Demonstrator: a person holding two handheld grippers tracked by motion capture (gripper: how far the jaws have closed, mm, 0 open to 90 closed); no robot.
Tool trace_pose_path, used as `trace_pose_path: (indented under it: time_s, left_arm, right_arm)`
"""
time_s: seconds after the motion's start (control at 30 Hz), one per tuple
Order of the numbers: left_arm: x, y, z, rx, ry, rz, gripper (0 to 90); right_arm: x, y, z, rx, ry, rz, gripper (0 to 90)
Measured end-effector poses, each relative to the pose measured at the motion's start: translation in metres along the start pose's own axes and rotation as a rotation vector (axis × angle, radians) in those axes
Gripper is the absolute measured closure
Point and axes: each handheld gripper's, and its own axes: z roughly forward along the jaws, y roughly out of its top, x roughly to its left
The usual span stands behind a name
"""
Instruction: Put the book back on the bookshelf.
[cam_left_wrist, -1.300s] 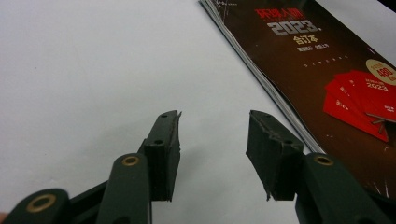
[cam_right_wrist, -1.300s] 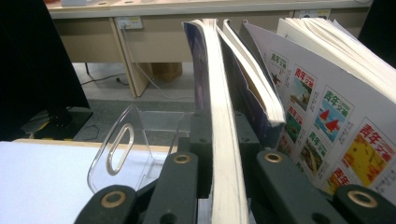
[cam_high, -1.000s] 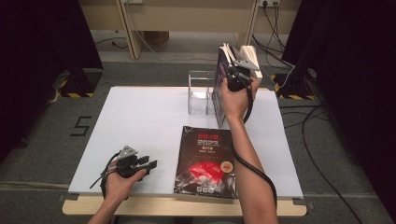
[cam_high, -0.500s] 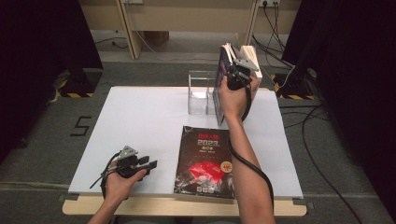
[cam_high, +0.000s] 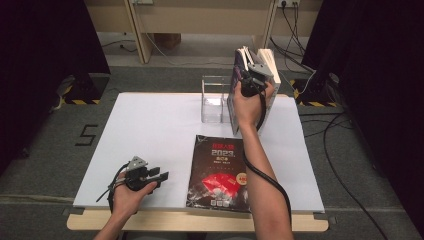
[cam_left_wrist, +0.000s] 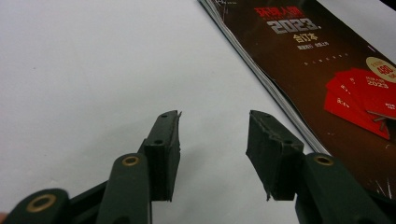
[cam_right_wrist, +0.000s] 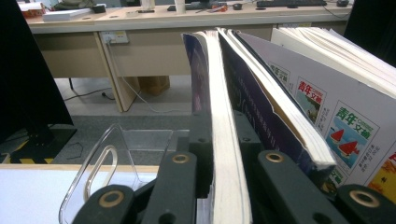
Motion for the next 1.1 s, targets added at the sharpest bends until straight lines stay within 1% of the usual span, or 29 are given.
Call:
trace_pose_path:
  time_s: [0.1,0.17,0.2,0.23,0.33,0.6,0.67,0.77,0.9,1.03,1.1]
  left_arm:
    - [-0.001,0.000,0.000,0.000,-0.001,-0.001,53.3]
    - [-0.001,0.000,0.000,0.002,0.000,0.000,53.3]
    - [-0.001,0.000,0.000,0.002,0.000,0.000,53.3]
    - [-0.001,0.000,0.000,0.002,0.000,0.000,53.3]
    - [-0.001,0.000,0.001,0.003,-0.002,0.004,53.3]
    - [-0.003,-0.001,0.002,0.006,-0.005,0.006,53.3]
    - [-0.003,-0.002,0.002,0.006,-0.005,0.007,53.3]
    - [-0.003,-0.002,0.002,0.009,-0.008,0.008,53.2]
    - [-0.003,-0.001,0.002,0.008,-0.008,0.008,53.3]
    - [-0.004,-0.002,0.002,0.003,-0.011,0.008,53.2]
    - [-0.004,-0.002,0.002,0.004,-0.011,0.007,53.2]
  right_arm:
    - [0.000,0.000,-0.001,0.004,0.012,0.000,80.1]
    - [0.000,0.000,-0.002,0.003,0.013,-0.016,79.4]
    - [0.001,-0.001,-0.003,0.007,0.014,-0.009,79.0]
    - [0.000,-0.002,-0.004,0.006,0.014,-0.017,78.5]
    - [-0.001,-0.004,-0.007,0.007,0.018,-0.020,76.3]
    - [-0.005,-0.014,-0.024,0.006,0.039,-0.021,74.8]
    - [-0.006,-0.015,-0.028,0.007,0.041,-0.025,75.0]
    - [-0.009,-0.019,-0.037,0.008,0.060,-0.009,76.8]
    - [-0.013,-0.024,-0.047,0.008,0.071,0.005,79.8]
    - [-0.017,-0.027,-0.052,0.012,0.078,0.010,81.2]
    - [-0.019,-0.028,-0.053,0.025,0.086,0.017,81.4]
